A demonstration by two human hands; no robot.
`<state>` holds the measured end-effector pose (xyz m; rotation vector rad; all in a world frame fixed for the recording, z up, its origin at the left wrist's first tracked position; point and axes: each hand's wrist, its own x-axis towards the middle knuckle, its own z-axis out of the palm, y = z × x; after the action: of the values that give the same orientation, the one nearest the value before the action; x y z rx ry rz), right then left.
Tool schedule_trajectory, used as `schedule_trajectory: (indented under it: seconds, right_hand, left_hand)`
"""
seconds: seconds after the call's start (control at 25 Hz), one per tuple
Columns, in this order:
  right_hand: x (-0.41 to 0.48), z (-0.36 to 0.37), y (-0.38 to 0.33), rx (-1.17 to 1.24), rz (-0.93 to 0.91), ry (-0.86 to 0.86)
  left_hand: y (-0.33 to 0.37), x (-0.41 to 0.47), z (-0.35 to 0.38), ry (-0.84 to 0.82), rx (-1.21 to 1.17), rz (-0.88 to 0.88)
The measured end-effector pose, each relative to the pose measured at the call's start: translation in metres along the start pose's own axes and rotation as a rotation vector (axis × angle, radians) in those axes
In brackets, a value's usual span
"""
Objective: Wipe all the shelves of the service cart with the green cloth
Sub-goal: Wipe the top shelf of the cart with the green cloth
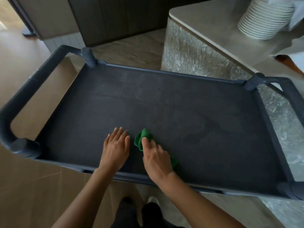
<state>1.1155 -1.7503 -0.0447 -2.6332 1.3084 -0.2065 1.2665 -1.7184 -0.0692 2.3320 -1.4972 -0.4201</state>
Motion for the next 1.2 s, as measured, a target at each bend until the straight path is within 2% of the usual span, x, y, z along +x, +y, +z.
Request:
schedule_trajectory:
  seconds: [0.08,0.16,0.36,0.64,1.04,1.2]
  right_hand:
    - [-0.001,0.005,0.01,0.055,-0.105,0.042]
    - [0.003,0.011,0.024,0.15,-0.208,0.015]
    - [0.009,0.024,0.039,0.07,-0.263,-0.097]
    - [0.031,0.039,0.033,0.071,-0.142,-0.054]
    - [0.176,0.043,0.059,-0.002,0.029,-0.092]
    - [0.186,0.043,0.06,-0.001,0.023,-0.086]
  left_hand:
    - [-0.008,-0.001,0.003,-0.011,0.08,0.041]
    - [-0.013,-0.002,0.005,-0.027,0.152,0.09]
    - [-0.013,-0.005,0.005,-0.019,0.127,0.105]
    - [-0.01,-0.006,0.006,-0.021,0.163,0.104]
    - [-0.011,0.0,0.007,-0.048,0.217,0.076]
    - [-0.009,-0.001,0.006,-0.039,0.216,0.066]
